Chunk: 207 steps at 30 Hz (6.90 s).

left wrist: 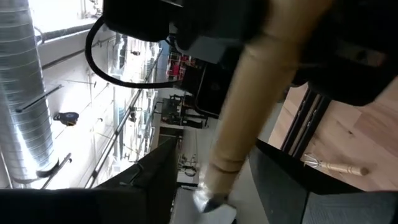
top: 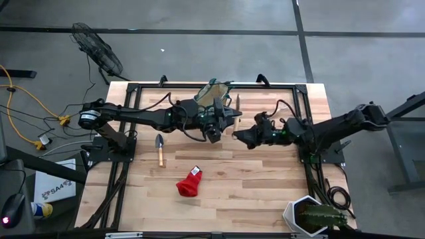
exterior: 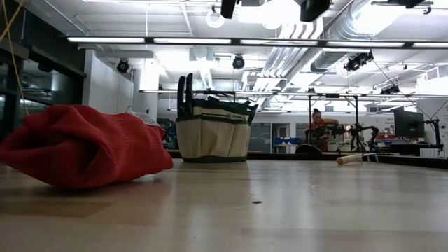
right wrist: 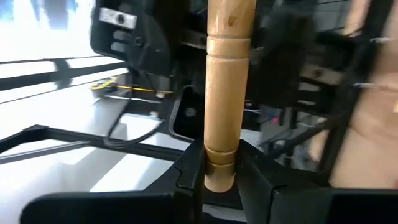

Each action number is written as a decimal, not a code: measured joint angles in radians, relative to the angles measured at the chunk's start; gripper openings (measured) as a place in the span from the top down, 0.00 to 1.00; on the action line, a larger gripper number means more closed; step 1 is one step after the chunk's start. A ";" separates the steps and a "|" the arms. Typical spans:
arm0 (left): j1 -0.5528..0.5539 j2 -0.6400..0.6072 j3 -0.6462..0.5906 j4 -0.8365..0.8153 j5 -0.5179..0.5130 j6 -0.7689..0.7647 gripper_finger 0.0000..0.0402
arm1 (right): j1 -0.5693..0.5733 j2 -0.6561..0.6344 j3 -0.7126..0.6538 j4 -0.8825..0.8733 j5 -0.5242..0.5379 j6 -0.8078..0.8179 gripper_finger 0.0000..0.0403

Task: Pick & Place Garden tools in Gardening bag
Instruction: Put the brown trowel into the white gardening bag

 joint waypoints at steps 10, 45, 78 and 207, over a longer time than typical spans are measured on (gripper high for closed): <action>0.000 0.000 0.000 -0.032 -0.015 0.003 0.63 | 0.001 0.052 0.000 0.114 -0.018 0.001 0.85; -0.001 0.002 -0.001 -0.077 -0.028 -0.142 0.85 | -0.027 0.046 0.002 0.058 -0.149 -0.221 0.66; 0.255 -0.010 0.000 -0.238 0.560 -1.037 0.85 | -0.259 -0.289 0.000 -0.629 -0.271 -0.621 0.65; 0.355 0.140 0.001 -0.229 0.499 -1.284 0.61 | -0.407 0.005 0.161 -0.475 0.159 -1.337 0.85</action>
